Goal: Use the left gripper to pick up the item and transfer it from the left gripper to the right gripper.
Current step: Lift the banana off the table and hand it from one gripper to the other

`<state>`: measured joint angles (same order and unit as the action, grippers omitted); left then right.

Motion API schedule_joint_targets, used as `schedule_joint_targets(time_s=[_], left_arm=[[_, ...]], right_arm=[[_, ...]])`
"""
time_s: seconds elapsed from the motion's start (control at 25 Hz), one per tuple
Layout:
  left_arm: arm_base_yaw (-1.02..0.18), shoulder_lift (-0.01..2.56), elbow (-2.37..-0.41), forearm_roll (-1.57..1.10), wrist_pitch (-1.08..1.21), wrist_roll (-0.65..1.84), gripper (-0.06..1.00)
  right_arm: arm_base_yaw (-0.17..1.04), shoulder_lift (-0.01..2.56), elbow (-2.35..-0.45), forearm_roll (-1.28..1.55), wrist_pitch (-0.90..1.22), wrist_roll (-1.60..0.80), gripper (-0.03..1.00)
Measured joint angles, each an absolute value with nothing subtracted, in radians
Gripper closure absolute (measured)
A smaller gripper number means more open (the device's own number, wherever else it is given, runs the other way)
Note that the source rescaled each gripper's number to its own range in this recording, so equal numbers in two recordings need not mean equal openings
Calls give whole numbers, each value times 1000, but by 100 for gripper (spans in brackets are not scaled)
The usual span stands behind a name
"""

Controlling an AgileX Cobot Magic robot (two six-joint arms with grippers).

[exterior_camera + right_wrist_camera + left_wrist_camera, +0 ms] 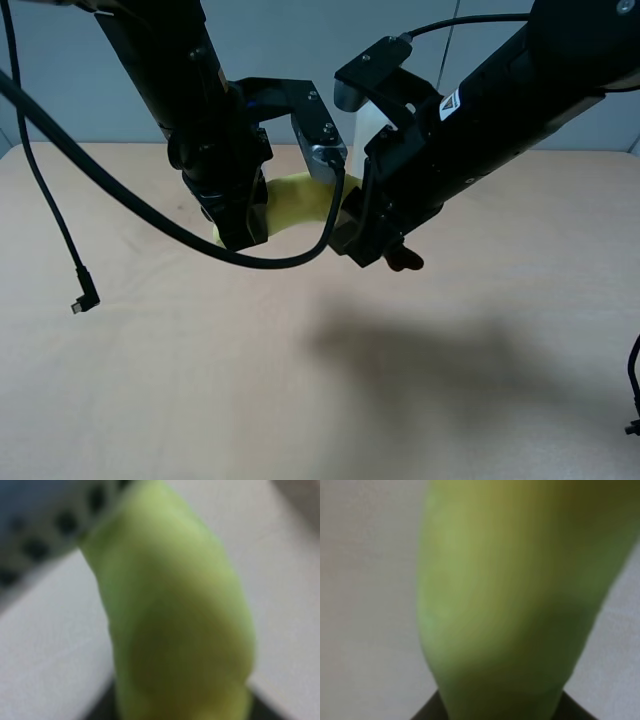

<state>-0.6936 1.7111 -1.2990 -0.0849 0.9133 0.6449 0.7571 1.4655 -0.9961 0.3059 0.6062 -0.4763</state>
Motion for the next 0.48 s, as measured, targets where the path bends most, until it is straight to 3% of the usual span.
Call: schedule_joint_targets(time_s=[0.04, 0.32, 0.4, 0.48], left_arm=[[-694, 1711, -1299, -85, 909, 646, 94], [-694, 1711, -1299, -82, 843, 648, 94], [-694, 1711, -1299, -80, 834, 648, 80], [-694, 1711, -1299, -80, 822, 647, 44]], right_arm=[[757, 1465, -996, 302, 609, -476, 97], [757, 1465, -996, 281, 611, -476, 95], [757, 1465, -996, 280, 611, -476, 95], [757, 1465, -997, 279, 612, -476, 95]])
